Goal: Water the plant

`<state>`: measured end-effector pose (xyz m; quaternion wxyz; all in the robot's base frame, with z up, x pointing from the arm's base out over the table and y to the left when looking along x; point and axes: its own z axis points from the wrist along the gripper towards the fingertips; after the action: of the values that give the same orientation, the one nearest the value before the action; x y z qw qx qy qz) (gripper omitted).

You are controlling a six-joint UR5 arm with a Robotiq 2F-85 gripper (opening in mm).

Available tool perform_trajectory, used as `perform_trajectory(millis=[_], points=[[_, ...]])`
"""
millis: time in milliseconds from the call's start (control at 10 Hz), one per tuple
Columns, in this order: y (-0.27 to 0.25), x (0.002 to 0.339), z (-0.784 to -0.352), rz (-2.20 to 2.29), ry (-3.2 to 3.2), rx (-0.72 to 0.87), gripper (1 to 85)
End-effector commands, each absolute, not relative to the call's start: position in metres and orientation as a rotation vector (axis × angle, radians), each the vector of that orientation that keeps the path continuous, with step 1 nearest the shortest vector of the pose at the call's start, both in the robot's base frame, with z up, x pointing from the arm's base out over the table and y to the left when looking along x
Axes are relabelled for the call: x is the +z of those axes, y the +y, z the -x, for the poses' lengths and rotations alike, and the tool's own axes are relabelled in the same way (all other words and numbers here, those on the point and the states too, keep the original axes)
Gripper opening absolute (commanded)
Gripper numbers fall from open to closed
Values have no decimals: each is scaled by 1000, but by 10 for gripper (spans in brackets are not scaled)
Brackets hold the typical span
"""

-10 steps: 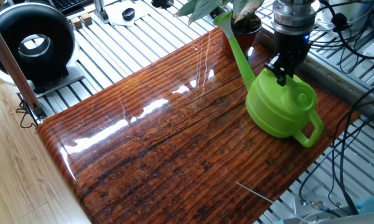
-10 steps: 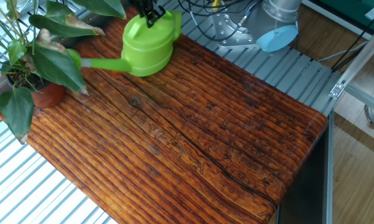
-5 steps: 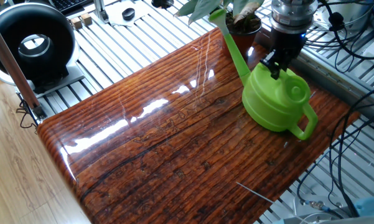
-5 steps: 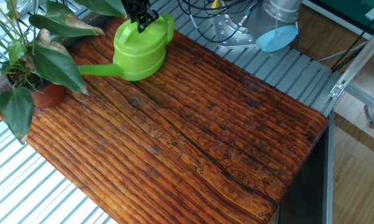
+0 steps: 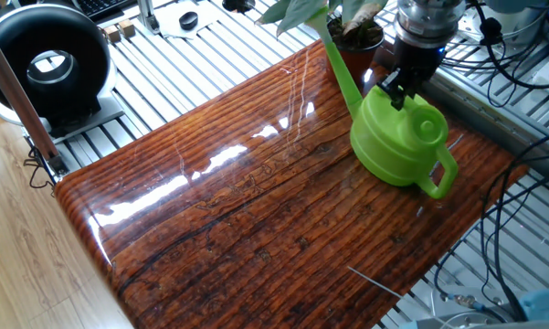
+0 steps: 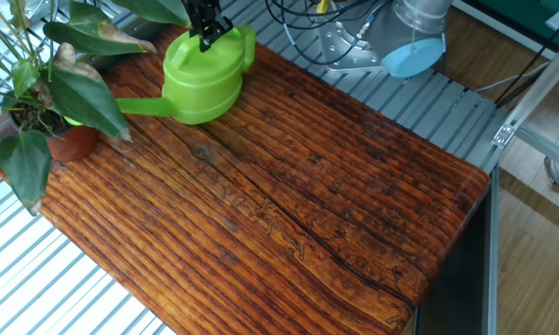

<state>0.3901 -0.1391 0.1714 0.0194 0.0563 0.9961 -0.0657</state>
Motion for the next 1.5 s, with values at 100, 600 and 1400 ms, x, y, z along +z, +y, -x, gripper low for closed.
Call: perform_trajectory(millis=[100,600,1400], points=[[-128,167,-378,-208,3113,-109,13],[-146,160,-397,-221,3033,-163,13],[-166,163,-408,-172,2966,-265,140]])
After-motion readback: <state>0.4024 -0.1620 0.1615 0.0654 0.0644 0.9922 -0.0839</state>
